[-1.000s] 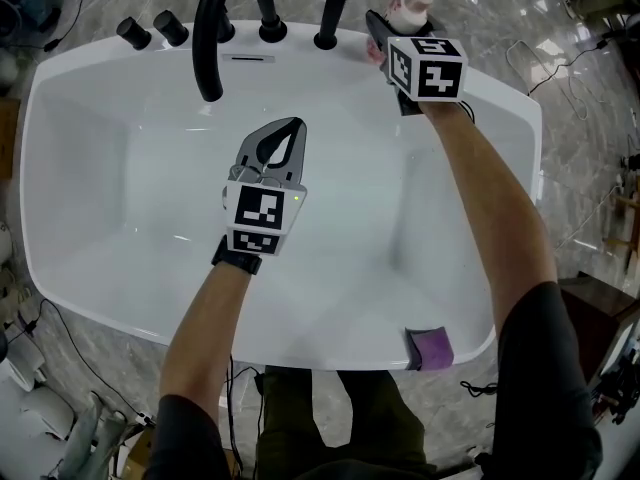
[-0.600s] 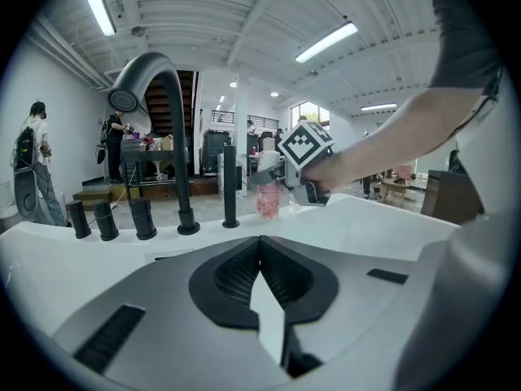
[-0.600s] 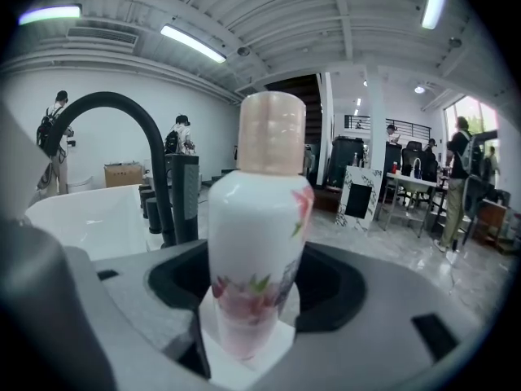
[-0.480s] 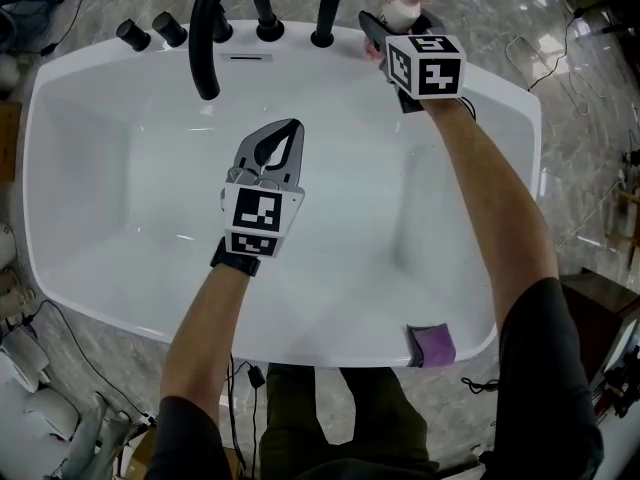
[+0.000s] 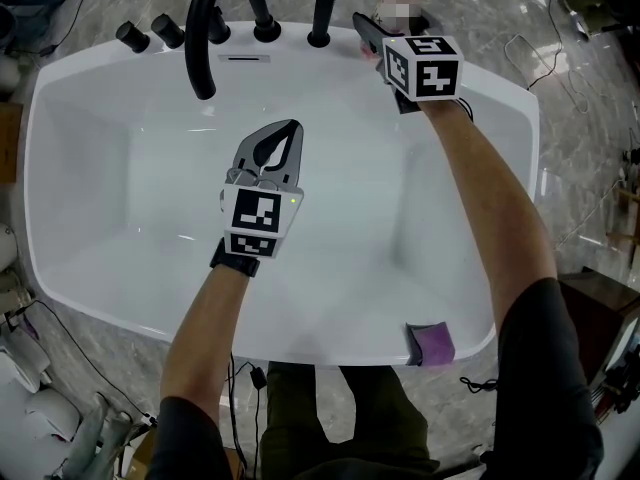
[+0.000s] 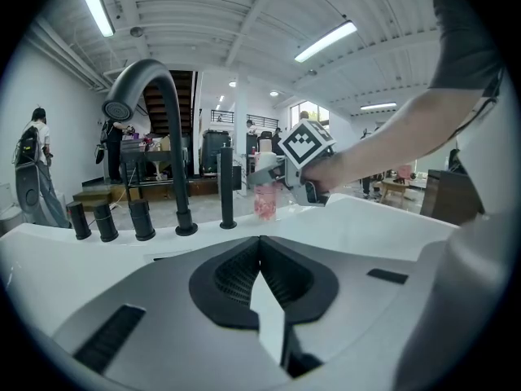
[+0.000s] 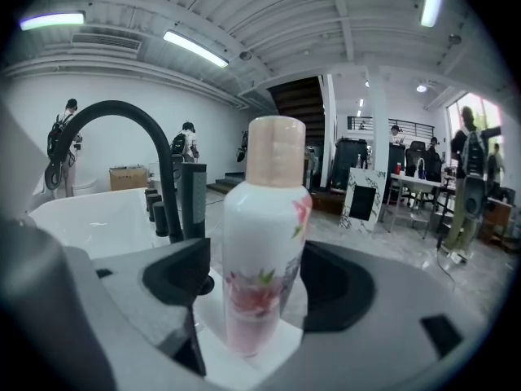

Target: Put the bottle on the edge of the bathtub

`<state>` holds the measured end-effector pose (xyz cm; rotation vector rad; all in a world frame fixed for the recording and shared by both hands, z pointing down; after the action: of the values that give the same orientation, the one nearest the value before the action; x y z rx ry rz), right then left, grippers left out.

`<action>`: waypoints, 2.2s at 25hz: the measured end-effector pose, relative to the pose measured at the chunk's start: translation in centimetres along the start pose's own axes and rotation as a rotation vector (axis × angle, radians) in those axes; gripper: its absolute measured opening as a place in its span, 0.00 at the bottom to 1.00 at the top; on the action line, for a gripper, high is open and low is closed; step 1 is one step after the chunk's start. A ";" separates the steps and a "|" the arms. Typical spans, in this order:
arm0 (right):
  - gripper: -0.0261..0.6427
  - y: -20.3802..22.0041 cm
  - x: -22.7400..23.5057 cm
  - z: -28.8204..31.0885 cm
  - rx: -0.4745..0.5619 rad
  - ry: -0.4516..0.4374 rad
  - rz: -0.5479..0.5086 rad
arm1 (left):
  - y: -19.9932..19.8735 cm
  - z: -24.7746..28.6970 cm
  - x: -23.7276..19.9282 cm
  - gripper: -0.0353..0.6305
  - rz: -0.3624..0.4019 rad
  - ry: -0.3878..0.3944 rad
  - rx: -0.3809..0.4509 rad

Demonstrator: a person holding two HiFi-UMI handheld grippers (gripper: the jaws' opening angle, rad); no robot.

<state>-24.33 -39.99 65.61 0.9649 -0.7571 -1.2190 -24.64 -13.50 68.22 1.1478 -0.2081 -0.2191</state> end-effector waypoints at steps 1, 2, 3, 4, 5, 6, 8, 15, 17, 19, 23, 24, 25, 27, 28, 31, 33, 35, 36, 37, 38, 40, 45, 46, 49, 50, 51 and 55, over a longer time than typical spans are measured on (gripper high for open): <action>0.53 0.0 0.0 -0.1 0.000 0.003 -0.001 | 0.0 0.0 0.1 0.06 0.001 0.001 0.000; 0.53 -0.1 0.0 -0.2 0.000 0.008 -0.003 | -0.1 -0.1 0.2 0.06 0.003 0.003 -0.001; 0.53 -0.1 0.1 -0.3 0.001 0.015 -0.005 | -0.1 -0.1 0.3 0.06 0.005 0.004 -0.001; 0.53 -0.1 0.2 -0.5 0.003 0.023 -0.005 | -0.2 -0.2 0.4 0.06 0.007 0.005 0.000; 0.53 0.0 0.3 -0.8 0.003 0.030 -0.004 | -0.4 -0.3 0.5 0.06 0.008 0.005 0.000; 0.53 0.1 0.4 -1.1 0.002 0.035 -0.001 | -0.5 -0.4 0.6 0.06 0.011 0.006 0.000; 0.53 0.4 0.3 -1.8 -0.002 0.037 0.006 | -0.7 -0.7 0.7 0.06 0.016 0.009 -0.002; 0.53 0.1 -0.9 -5.8 0.018 0.039 0.041 | -3.6 -1.9 0.9 0.06 0.040 0.009 0.009; 0.53 0.0 -1.7 -7.6 0.020 0.039 0.049 | -4.9 -2.7 1.1 0.06 0.038 0.008 0.014; 0.53 -0.3 -2.6 -9.5 0.021 0.047 0.052 | -6.3 -3.5 1.4 0.06 0.037 0.008 0.020; 0.43 -1.4 -4.4 -13.7 0.038 0.064 0.053 | -8.9 -5.3 2.1 0.06 0.048 0.015 0.024; 0.41 -1.8 -4.9 -14.8 0.041 0.064 0.056 | -9.6 -5.9 2.3 0.06 0.047 0.016 0.024; 0.38 -2.2 -5.5 -15.8 0.044 0.062 0.062 | -10.3 -6.5 2.5 0.06 0.045 0.016 0.024; 0.36 -3.3 -6.7 -18.0 0.047 0.060 0.069 | -11.7 -7.9 2.9 0.06 0.043 0.017 0.023; 0.34 -4.0 -7.2 -19.0 0.049 0.060 0.070 | -12.5 -8.6 3.0 0.06 0.045 0.018 0.023; 0.28 -6.2 -8.9 -22.4 0.062 0.069 0.084 | -14.9 -10.9 3.7 0.06 0.043 0.019 0.028; 0.26 -7.9 -9.9 -24.7 0.076 0.073 0.095 | -16.6 -12.4 4.2 0.06 0.032 0.019 0.040; 0.21 -9.7 -10.6 -26.7 0.090 0.078 0.102 | -18.3 -13.6 4.5 0.06 0.033 0.022 0.043; 0.21 -10.5 -10.9 -27.5 0.096 0.082 0.105 | -19.1 -14.1 4.6 0.06 0.040 0.025 0.043; 0.21 -11.2 -11.2 -28.3 0.103 0.087 0.107 | -20.0 -14.6 4.7 0.06 0.046 0.028 0.048; 0.17 -11.9 -11.5 -29.1 0.108 0.092 0.108 | -20.9 -15.0 4.8 0.06 0.048 0.031 0.056; 0.15 -12.8 -12.4 -30.9 0.112 0.097 0.113 | -22.3 -16.3 5.1 0.06 0.049 0.033 0.066; 0.08 -15.2 -14.3 -35.6 0.120 0.116 0.122 | -24.9 -19.9 6.2 0.06 0.035 0.044 0.066; 0.07 -15.7 -14.7 -36.5 0.124 0.118 0.124 | -25.5 -20.6 6.5 0.06 0.033 0.047 0.071; 0.04 -17.0 -16.1 -39.1 0.131 0.122 0.127 | -26.9 -23.0 7.3 0.06 0.029 0.050 0.084; 0.04 -17.5 -16.5 -39.9 0.136 0.124 0.128 | -27.4 -23.8 7.5 0.06 0.027 0.052 0.087; 0.04 -18.0 -16.8 -40.8 0.142 0.127 0.131 | -27.9 -24.5 7.7 0.06 0.026 0.056 0.091; 0.04 -19.7 -18.3 -43.6 0.157 0.128 0.136 | -29.8 -27.0 8.5 0.06 0.035 0.066 0.115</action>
<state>2.51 -14.90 29.98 1.0915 -0.8124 -0.9818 -11.08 -3.95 30.63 1.2625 -0.1836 -0.1396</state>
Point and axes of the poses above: the fingertips, and each gripper's own axes: z forward along the fingers, x to its right, y out of its underside, the point moved 6 cm from there along -z, backward along the fingers, and after that the axes turned 8 degrees about -y, right-handed, at the moved point
